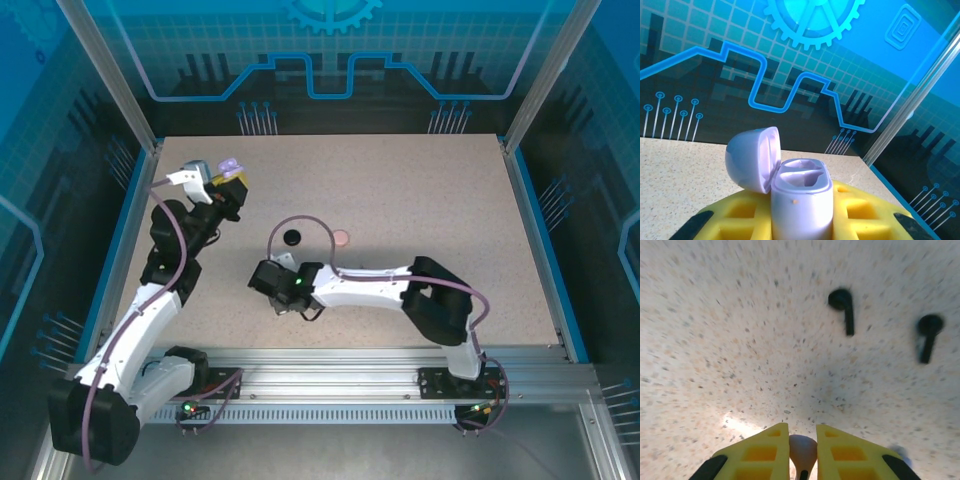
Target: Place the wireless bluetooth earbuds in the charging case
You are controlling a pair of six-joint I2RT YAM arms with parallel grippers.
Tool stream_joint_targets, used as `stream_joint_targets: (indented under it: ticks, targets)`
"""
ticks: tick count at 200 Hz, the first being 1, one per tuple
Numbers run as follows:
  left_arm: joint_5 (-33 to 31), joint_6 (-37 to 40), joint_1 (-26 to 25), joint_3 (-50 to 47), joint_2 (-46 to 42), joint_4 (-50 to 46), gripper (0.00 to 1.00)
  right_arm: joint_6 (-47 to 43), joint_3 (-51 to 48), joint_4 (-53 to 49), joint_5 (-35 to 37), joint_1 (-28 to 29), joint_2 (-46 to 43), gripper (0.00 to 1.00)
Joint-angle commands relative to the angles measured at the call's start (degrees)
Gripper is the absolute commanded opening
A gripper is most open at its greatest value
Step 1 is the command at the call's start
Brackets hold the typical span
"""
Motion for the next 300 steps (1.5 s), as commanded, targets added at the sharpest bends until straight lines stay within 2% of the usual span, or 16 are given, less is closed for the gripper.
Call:
stream_joint_targets:
  ticks: [1, 20, 50, 99, 135, 163, 202, 239, 300]
  targets:
    - [3.4, -1.0, 0.4, -2.8, -0.7, 6.9, 0.0, -3.7, -1.2, 1.2, 1.6, -2.9, -5.8, 0.15]
    - [5.4, -1.1, 0.1, -5.8, -0.7, 12.4, 0.0, -6.7, -1.7, 1.7, 0.5, -5.6, -9.2, 0.15]
    - [4.3, 0.4, -1.3, -11.3, -0.8, 21.8, 0.0, -11.3, -1.5, 1.7, -1.3, -10.7, -13.6, 0.15]
    - [1.7, 9.6, -7.9, -16.9, 2.2, 32.1, 0.0, -16.7, -0.9, 2.5, -6.7, -19.1, -19.4, 0.15]
    - [0.5, 15.3, -12.7, -19.6, 9.6, 43.4, 0.0, -19.7, 1.0, 2.5, -9.3, -22.6, -22.7, 0.15]
    - [0.2, 18.4, -14.6, -21.2, 17.0, 56.9, 0.0, -21.6, 1.9, 2.7, -10.0, -24.0, -25.9, 0.15]
    - [0.5, 25.8, -18.0, -18.6, 19.8, 57.0, 0.0, -24.2, 0.8, 6.9, -11.6, -24.2, -29.9, 0.15]
    - [3.1, 29.2, -19.1, -15.9, 21.8, 57.0, 0.0, -26.1, -0.7, 13.5, -14.5, -23.8, -32.1, 0.15]
    - [5.3, 30.5, -19.7, -13.6, 23.4, 57.0, 0.0, -34.2, -2.2, 21.8, -12.6, -17.1, -33.5, 0.15]
